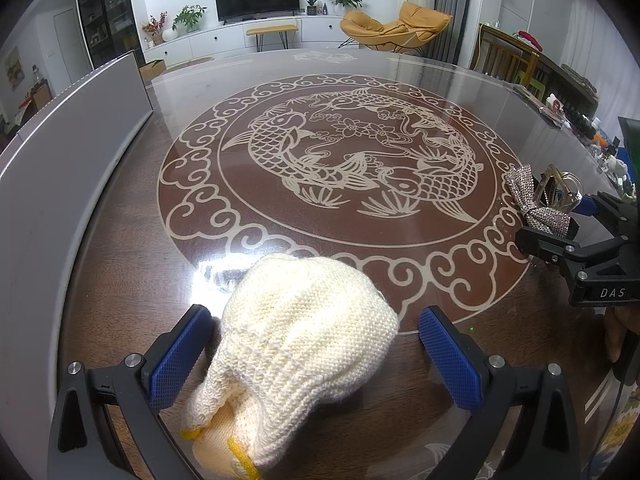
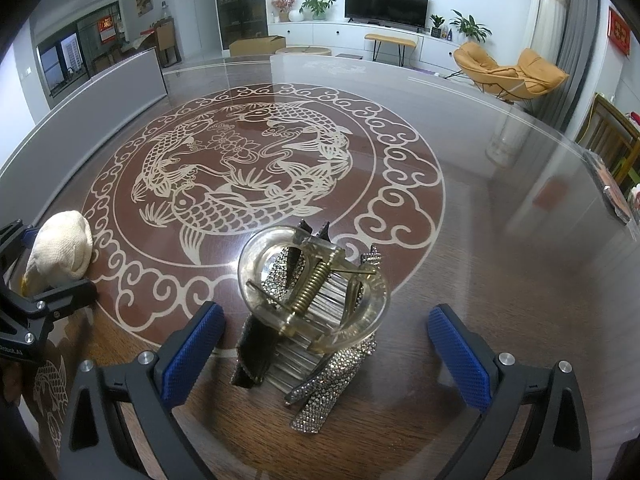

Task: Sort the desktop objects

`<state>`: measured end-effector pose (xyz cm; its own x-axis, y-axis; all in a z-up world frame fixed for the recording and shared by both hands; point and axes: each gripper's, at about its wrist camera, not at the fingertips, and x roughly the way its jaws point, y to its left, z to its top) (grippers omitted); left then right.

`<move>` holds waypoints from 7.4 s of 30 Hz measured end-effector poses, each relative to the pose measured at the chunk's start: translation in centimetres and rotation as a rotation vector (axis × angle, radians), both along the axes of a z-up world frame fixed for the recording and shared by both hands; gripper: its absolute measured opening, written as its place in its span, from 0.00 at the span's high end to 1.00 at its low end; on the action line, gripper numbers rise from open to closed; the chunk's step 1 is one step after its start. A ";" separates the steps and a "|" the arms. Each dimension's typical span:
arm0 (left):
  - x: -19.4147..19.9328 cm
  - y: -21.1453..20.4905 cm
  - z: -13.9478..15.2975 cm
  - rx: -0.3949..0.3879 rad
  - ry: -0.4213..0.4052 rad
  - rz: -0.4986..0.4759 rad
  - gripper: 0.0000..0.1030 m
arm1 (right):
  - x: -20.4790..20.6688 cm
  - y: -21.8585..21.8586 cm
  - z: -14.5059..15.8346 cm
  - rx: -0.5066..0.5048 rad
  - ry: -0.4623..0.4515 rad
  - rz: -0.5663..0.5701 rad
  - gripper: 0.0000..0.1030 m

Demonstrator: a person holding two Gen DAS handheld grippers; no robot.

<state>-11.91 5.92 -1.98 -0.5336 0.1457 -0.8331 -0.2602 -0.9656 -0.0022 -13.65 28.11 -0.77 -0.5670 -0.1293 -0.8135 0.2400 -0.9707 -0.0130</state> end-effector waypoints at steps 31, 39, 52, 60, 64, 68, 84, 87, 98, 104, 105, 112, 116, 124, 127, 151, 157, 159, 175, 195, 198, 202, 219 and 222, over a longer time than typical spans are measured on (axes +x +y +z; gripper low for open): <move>-0.7 0.3 0.7 0.011 0.034 -0.080 0.00 | 0.0 0.0 0.0 0.000 0.000 0.001 0.01; -0.7 0.3 0.7 0.011 0.034 -0.080 0.00 | 0.0 0.0 0.0 0.000 0.000 0.001 0.01; -0.7 0.3 0.6 0.011 0.034 -0.080 0.00 | -0.1 0.0 -0.1 -0.003 -0.002 0.004 0.00; -0.7 0.3 0.7 0.011 0.034 -0.079 0.00 | -0.1 0.0 -0.1 -0.003 -0.002 0.005 0.00; -0.7 0.3 0.6 0.011 0.034 -0.079 0.00 | -0.1 0.0 -0.1 -0.003 -0.003 0.005 0.00; -0.7 0.3 0.6 0.011 0.034 -0.079 0.00 | -0.1 0.0 -0.1 -0.003 -0.002 0.005 0.00; -0.8 0.3 0.6 0.011 0.034 -0.079 0.00 | -0.1 0.0 -0.1 -0.003 -0.002 0.005 0.00; -0.8 0.3 0.6 0.011 0.034 -0.079 0.00 | -0.1 0.0 -0.1 -0.003 -0.002 0.005 0.00; -0.8 0.3 0.6 0.011 0.034 -0.079 0.00 | -0.1 -0.2 -0.2 0.004 -0.001 0.003 0.00; -0.8 0.3 0.6 0.011 0.034 -0.079 0.00 | -0.1 -0.1 -0.2 0.004 -0.001 0.003 0.00; -0.8 0.3 0.6 0.011 0.034 -0.079 0.00 | -0.1 -0.1 -0.2 0.004 -0.001 0.003 0.00; -0.8 0.3 0.6 0.011 0.034 -0.079 0.00 | -0.1 -0.1 -0.2 0.004 -0.001 0.003 0.00; -0.8 0.3 0.6 0.011 0.034 -0.079 0.00 | -0.1 -0.1 -0.2 0.004 -0.001 0.003 0.00; -0.8 0.3 0.6 0.011 0.034 -0.079 0.00 | -0.1 -0.1 -0.2 0.004 -0.001 0.003 0.00; -0.8 0.3 0.6 0.011 0.034 -0.079 0.00 | -0.1 -0.1 -0.2 0.004 -0.001 0.003 0.00; -0.8 0.3 0.6 0.011 0.034 -0.079 0.00 | -0.1 -0.1 -0.2 0.004 -0.001 0.003 0.00; -0.8 0.3 0.7 0.011 0.034 -0.079 0.00 | -0.1 -0.2 -0.2 0.004 -0.001 0.004 0.00; -0.8 0.3 0.6 0.011 0.034 -0.079 0.00 | -0.1 -0.2 -0.2 0.004 -0.001 0.004 0.00; -0.8 0.4 0.6 0.011 0.034 -0.079 0.00 | -0.1 -0.2 -0.2 0.004 -0.001 0.004 0.00; -0.8 0.4 0.6 0.011 0.034 -0.079 0.00 | -0.1 -0.2 -0.2 0.005 -0.001 0.004 0.00; -0.8 0.4 0.6 0.011 0.034 -0.079 0.00 | -0.1 -0.1 -0.2 0.005 -0.001 0.004 0.00; -0.8 0.4 0.6 0.011 0.034 -0.079 0.00 | -0.1 -0.1 -0.2 0.004 -0.001 0.004 0.00; -0.8 0.4 0.6 0.011 0.034 -0.079 0.00 | -0.2 -0.1 -0.2 0.004 -0.001 0.004 0.00; -0.9 0.4 0.6 0.011 0.034 -0.079 0.00 | -0.2 -0.1 -0.2 0.004 -0.001 0.004 0.00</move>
